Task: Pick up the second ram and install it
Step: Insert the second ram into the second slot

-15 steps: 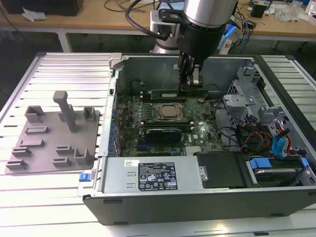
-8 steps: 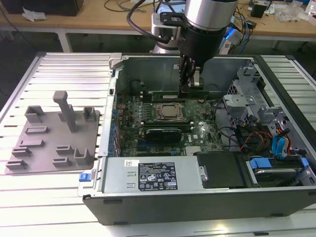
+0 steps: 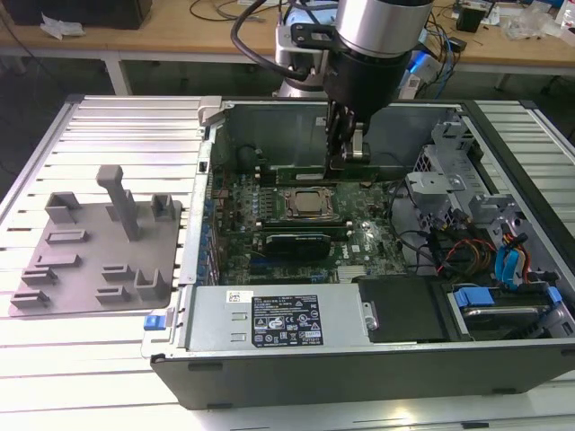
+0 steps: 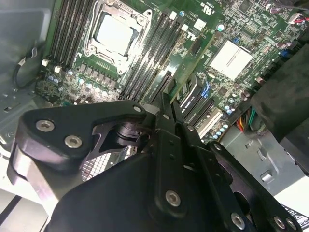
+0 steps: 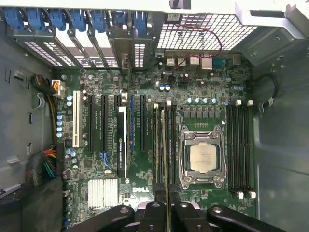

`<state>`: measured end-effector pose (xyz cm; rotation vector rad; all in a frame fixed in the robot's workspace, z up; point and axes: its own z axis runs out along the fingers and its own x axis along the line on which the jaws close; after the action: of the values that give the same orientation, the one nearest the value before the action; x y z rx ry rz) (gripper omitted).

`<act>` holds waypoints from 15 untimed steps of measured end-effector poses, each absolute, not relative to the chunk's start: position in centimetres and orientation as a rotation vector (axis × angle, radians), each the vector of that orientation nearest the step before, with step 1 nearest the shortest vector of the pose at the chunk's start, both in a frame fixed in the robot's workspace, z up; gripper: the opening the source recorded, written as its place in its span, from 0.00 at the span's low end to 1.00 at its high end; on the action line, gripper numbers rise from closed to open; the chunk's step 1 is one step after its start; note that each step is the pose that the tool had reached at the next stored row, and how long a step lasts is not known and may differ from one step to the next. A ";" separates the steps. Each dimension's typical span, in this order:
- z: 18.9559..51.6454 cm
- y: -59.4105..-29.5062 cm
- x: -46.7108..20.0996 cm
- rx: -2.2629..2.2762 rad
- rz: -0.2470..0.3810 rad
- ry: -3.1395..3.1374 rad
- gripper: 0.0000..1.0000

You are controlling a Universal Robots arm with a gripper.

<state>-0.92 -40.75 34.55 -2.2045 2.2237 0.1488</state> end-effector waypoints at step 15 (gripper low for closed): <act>32.1 -40.8 -0.9 -2.204 0.149 2.224 0.11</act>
<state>-0.94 -40.75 32.06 -2.2044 2.2241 0.1488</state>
